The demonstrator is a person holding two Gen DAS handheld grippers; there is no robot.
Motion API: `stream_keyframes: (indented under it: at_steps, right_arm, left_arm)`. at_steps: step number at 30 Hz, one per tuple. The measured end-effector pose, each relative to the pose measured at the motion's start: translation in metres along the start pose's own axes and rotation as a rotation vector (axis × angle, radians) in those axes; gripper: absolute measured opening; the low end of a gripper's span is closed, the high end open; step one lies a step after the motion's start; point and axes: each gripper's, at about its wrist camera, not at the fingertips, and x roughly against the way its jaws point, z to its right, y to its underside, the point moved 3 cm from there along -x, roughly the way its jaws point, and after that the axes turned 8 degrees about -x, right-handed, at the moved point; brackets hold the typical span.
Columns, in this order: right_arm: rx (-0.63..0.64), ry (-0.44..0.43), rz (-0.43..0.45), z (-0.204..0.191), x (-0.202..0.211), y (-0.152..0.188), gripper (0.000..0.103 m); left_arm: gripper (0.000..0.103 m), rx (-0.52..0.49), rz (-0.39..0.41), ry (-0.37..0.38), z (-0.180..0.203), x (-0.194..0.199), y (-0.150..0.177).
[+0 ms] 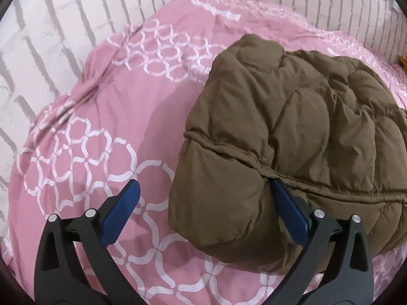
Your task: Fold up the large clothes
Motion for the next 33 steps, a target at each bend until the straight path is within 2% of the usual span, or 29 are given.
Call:
stream_keyframes:
  at_steps: [2,4,6,8,11,15,19,27,30,33]
  right_arm:
    - [0.047,0.020,0.071,0.001,0.034,-0.004,0.092]
    - [0.070,0.043,0.133,0.008,0.064,-0.008,0.092]
    - [0.049,0.061,0.190,0.020,0.094,-0.011,0.095]
    - [0.010,0.063,0.251,0.034,0.123,-0.010,0.098]
    - [-0.019,0.104,0.323,0.048,0.144,-0.006,0.099]
    - [-0.127,0.066,0.316,0.060,0.146,0.005,0.100]
    - [-0.198,0.014,0.311,0.052,0.140,0.018,0.100]
    - [-0.292,-0.032,0.338,0.048,0.144,0.043,0.100]
    - [-0.283,-0.027,0.353,0.051,0.147,0.054,0.100]
    - [-0.245,0.001,0.356,0.055,0.149,0.063,0.100]
  left_arm:
    - [0.100,0.010,-0.014,0.002,-0.003,0.004,-0.008]
    - [0.100,-0.010,0.027,-0.037,-0.011,0.029,-0.016]
    - [0.100,-0.014,0.041,-0.043,-0.012,0.044,-0.021]
    - [0.100,0.013,0.044,0.012,-0.012,0.060,-0.023]
    - [0.100,0.036,0.063,0.070,0.003,0.083,-0.017]
    - [0.100,-0.014,0.075,0.076,0.044,0.108,-0.012]
    - [0.100,-0.055,0.107,0.122,0.085,0.135,-0.007]
    - [0.100,-0.181,0.194,0.065,0.145,0.191,0.014]
    - [0.100,-0.177,0.196,0.090,0.149,0.217,0.027]
    - [0.100,-0.164,0.185,0.106,0.160,0.220,0.035]
